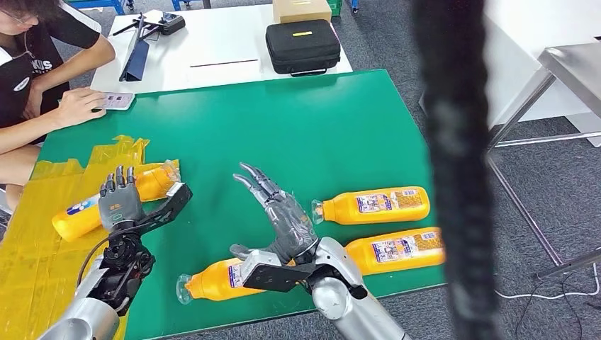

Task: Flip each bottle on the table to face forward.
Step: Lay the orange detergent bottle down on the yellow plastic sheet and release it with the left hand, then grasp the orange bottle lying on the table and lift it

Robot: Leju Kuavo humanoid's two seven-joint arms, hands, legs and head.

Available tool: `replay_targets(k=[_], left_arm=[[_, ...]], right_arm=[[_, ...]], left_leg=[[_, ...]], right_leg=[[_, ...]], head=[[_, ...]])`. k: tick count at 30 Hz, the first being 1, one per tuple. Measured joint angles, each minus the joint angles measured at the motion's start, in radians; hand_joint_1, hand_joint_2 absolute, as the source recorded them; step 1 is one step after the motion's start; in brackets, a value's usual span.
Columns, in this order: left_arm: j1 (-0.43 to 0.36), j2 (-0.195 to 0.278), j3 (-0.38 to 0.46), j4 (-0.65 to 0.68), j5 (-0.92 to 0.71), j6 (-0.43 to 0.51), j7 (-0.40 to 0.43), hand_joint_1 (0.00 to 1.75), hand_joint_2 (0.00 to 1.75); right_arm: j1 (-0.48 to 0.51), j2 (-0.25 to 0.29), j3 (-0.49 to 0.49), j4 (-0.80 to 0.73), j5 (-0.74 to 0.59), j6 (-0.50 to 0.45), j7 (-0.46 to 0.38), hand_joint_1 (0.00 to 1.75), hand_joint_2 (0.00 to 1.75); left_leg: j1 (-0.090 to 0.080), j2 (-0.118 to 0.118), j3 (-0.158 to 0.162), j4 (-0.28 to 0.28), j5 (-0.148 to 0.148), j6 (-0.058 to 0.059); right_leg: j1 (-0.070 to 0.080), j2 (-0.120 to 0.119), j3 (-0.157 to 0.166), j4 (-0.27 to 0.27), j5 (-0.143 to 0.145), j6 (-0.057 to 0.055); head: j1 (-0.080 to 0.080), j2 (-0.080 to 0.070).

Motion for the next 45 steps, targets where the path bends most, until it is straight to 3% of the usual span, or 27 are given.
replay_targets(k=[3, 8, 13, 18, 23, 30, 37, 45], left_arm=[[0.009, -0.027, 0.054, -0.024, 0.109, -0.015, -0.127, 0.00, 1.75], [0.014, -0.056, 0.100, -0.050, 0.171, -0.037, -0.191, 0.00, 1.75], [0.044, -0.087, 0.132, -0.139, 0.426, -0.134, -0.386, 0.00, 1.75], [0.086, -0.106, 0.133, -0.260, 0.557, -0.198, -0.437, 0.00, 1.75], [0.166, -0.111, 0.124, -0.421, 0.818, -0.333, -0.543, 0.00, 1.75], [0.252, -0.112, 0.070, -0.619, 0.950, -0.416, -0.599, 0.00, 1.75], [0.257, -0.112, 0.042, -0.664, 0.975, -0.405, -0.600, 0.00, 1.75], [0.277, -0.112, 0.025, -0.673, 0.976, -0.386, -0.600, 0.00, 1.75]], right_arm=[[-0.005, -0.011, 0.006, 0.000, 0.048, 0.021, 0.026, 0.00, 1.75], [-0.007, -0.026, 0.008, -0.001, 0.073, 0.035, 0.036, 0.00, 1.75], [-0.009, -0.048, 0.015, -0.007, 0.181, 0.125, 0.055, 0.00, 1.75], [-0.007, -0.072, 0.028, -0.009, 0.234, 0.165, 0.061, 0.00, 1.75], [0.005, -0.112, 0.053, -0.008, 0.307, 0.242, 0.100, 0.00, 1.75], [0.037, -0.174, 0.093, 0.010, 0.336, 0.315, 0.111, 0.00, 1.75], [0.013, -0.181, 0.126, 0.097, 0.317, 0.346, 0.133, 0.00, 1.75], [-0.012, -0.138, 0.134, 0.207, 0.402, 0.279, 0.296, 0.07, 1.75]], left_leg=[[0.000, -0.001, 0.000, 0.000, 0.000, 0.000], [0.000, 0.000, 0.000, 0.000, 0.000, 0.000], [0.000, -0.001, 0.000, 0.000, 0.000, 0.000], [0.000, 0.000, 0.000, 0.000, 0.000, 0.000], [0.000, 0.000, 0.000, 0.000, 0.000, 0.000], [0.000, -0.001, -0.001, 0.000, -0.001, 0.000], [0.000, -0.001, -0.001, 0.000, -0.001, 0.000], [0.000, -0.001, 0.001, 0.000, -0.001, -0.001]], right_leg=[[0.000, 0.000, 0.000, 0.000, 0.000, 0.000], [0.000, 0.000, 0.000, 0.000, 0.000, 0.000], [0.000, 0.000, 0.000, 0.000, 0.000, 0.000], [0.000, 0.000, 0.000, 0.000, 0.000, 0.000], [0.000, 0.000, 0.000, 0.000, 0.000, 0.000], [0.000, 0.000, 0.000, 0.000, -0.001, 0.001], [0.000, 0.000, 0.000, 0.000, -0.001, 0.001], [0.000, 0.000, 0.001, 0.000, -0.001, 0.001]], head=[[0.000, 0.000], [0.000, 0.000], [0.000, 0.000], [0.000, 0.000], [0.000, 0.000], [0.000, 0.000], [0.000, 0.000], [0.000, 0.000]])
